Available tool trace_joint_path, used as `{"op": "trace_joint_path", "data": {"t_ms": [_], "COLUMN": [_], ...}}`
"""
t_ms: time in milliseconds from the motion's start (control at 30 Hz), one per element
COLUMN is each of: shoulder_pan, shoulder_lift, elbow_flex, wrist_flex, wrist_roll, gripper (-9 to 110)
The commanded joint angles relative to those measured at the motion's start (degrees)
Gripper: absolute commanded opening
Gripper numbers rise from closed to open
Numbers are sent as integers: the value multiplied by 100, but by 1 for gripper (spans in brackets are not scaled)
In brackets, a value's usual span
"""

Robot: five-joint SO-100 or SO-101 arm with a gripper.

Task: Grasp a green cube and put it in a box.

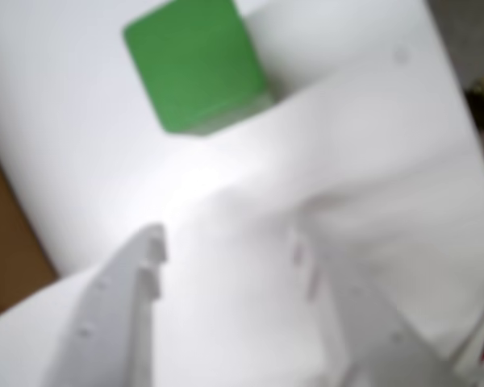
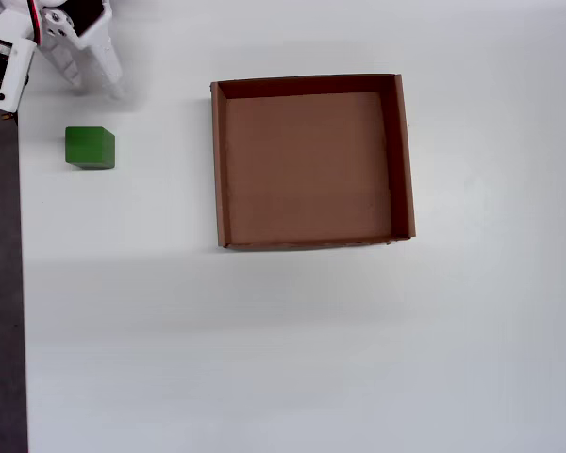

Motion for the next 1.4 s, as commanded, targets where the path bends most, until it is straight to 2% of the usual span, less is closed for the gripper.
{"op": "trace_joint_path", "data": {"t_ms": [0,1367], "shoulder_pan": [-35,9], "shoulder_lift": [26,26], "elbow_flex": [-26,-35], "wrist_flex": [26,26], "wrist_roll": [9,9], "gripper": [21,23]}}
